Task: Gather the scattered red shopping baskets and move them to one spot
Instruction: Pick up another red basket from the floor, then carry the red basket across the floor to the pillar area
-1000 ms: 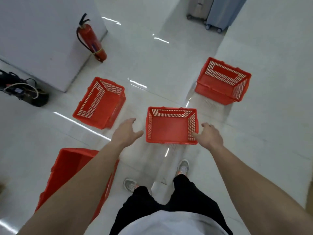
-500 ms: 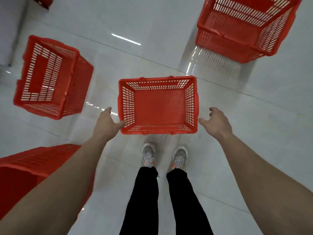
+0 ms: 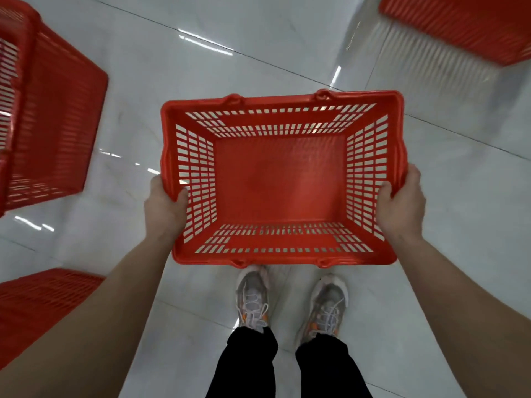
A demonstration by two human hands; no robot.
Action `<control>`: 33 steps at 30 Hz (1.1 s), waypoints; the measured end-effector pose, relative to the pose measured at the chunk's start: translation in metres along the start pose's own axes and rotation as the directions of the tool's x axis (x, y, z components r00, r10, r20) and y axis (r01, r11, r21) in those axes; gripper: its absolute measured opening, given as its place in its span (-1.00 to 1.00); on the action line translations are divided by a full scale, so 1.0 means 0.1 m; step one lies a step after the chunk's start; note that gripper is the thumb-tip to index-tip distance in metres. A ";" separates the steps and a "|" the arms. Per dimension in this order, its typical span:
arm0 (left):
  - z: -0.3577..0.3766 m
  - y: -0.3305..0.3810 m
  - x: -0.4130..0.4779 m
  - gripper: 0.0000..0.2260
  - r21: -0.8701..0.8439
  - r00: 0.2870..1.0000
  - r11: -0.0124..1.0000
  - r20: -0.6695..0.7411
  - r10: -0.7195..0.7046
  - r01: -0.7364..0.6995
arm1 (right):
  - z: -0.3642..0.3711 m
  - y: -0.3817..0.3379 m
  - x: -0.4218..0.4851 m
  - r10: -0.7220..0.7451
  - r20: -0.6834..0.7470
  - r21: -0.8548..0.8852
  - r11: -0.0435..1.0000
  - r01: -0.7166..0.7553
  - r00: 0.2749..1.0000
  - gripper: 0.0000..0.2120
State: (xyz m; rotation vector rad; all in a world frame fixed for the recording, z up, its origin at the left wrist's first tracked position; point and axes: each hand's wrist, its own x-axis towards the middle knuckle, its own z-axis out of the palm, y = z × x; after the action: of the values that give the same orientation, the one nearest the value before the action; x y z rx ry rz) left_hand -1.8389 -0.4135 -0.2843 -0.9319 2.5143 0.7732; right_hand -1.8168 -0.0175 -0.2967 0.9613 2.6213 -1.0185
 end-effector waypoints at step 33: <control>-5.08 -1.65 -6.11 -0.68 -0.733 0.550 0.613 -0.394 -0.736 0.295 | -2.97 -4.38 -4.73 -0.663 0.499 0.190 0.712 0.676 0.558 -0.72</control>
State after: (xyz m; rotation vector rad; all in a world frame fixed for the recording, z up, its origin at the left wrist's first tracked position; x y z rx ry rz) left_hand -1.3513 -0.5244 0.3545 -2.5095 2.1740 1.1747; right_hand -1.7013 -0.3085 0.3402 -0.4060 2.4647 -1.1581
